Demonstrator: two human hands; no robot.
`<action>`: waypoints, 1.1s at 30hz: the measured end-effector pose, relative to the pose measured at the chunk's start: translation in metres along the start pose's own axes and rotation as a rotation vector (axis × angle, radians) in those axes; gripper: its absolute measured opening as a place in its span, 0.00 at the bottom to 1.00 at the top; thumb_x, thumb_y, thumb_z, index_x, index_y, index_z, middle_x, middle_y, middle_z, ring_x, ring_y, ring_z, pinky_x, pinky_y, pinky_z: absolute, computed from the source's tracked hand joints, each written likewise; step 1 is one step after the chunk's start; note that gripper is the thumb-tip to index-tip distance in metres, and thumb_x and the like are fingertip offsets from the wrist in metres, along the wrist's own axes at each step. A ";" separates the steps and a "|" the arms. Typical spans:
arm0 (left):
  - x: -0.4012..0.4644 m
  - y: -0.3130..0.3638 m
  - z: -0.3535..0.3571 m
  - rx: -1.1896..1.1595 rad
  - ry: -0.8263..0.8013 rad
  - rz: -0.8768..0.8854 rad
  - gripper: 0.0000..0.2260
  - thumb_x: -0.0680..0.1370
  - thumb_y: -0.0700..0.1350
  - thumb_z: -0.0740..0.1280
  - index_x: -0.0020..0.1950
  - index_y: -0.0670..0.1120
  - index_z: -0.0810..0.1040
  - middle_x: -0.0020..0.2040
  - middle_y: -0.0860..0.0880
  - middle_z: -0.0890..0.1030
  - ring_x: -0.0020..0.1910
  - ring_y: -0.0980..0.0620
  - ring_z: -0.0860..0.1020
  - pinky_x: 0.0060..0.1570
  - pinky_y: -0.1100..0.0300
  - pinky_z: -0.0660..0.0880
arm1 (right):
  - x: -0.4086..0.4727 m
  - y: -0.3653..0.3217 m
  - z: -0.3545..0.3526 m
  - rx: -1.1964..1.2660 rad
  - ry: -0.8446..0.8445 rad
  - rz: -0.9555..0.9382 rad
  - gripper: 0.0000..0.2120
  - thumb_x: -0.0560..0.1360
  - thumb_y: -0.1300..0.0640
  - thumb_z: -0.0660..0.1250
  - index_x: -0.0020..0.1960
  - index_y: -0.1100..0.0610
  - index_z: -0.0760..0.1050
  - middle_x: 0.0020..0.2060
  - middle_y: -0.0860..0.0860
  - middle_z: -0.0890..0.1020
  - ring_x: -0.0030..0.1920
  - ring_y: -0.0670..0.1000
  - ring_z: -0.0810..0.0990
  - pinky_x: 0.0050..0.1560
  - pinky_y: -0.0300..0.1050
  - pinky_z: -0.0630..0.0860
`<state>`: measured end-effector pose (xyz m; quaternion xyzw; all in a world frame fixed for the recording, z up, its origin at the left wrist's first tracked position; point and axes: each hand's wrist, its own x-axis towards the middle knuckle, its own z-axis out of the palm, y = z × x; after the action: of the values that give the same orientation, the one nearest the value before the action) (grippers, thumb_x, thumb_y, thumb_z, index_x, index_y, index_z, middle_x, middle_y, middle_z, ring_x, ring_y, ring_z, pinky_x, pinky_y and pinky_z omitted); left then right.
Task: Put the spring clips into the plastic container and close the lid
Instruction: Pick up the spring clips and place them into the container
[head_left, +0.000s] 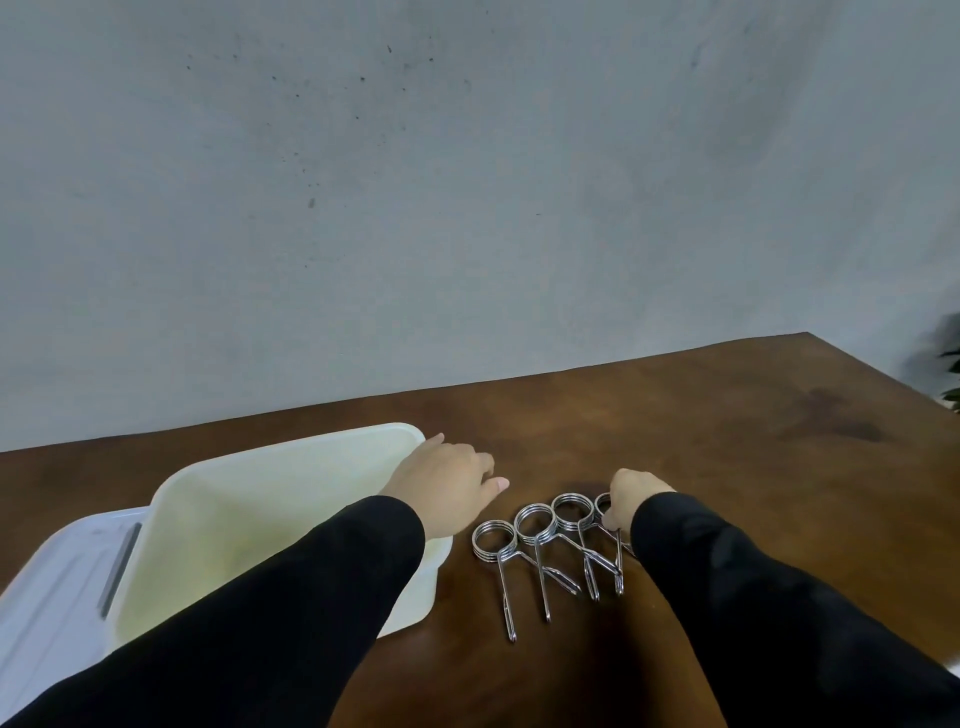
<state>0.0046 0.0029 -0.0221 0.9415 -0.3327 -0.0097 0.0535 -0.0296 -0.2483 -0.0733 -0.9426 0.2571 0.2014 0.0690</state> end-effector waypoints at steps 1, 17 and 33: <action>0.000 -0.001 0.000 -0.006 -0.004 -0.008 0.19 0.83 0.58 0.54 0.58 0.50 0.80 0.52 0.49 0.83 0.54 0.50 0.80 0.75 0.51 0.56 | 0.000 0.001 -0.001 -0.002 0.013 0.000 0.12 0.74 0.55 0.71 0.55 0.60 0.78 0.45 0.54 0.81 0.51 0.57 0.82 0.50 0.47 0.78; -0.058 -0.126 -0.042 -0.116 0.380 -0.231 0.13 0.82 0.52 0.60 0.53 0.47 0.82 0.50 0.50 0.83 0.51 0.46 0.80 0.53 0.51 0.74 | -0.095 -0.106 -0.118 0.175 0.275 -0.388 0.13 0.74 0.53 0.66 0.45 0.64 0.80 0.42 0.59 0.83 0.42 0.58 0.82 0.41 0.47 0.77; -0.162 -0.220 -0.025 -1.072 0.225 -0.765 0.18 0.82 0.54 0.55 0.53 0.45 0.80 0.48 0.44 0.84 0.41 0.46 0.79 0.40 0.55 0.74 | -0.148 -0.362 0.039 -0.052 -0.140 -0.638 0.10 0.73 0.54 0.68 0.36 0.56 0.71 0.33 0.51 0.75 0.36 0.55 0.75 0.34 0.41 0.69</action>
<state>0.0175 0.2772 -0.0234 0.8315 0.0830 -0.0937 0.5412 0.0265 0.1394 -0.0379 -0.9610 -0.0618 0.2402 0.1220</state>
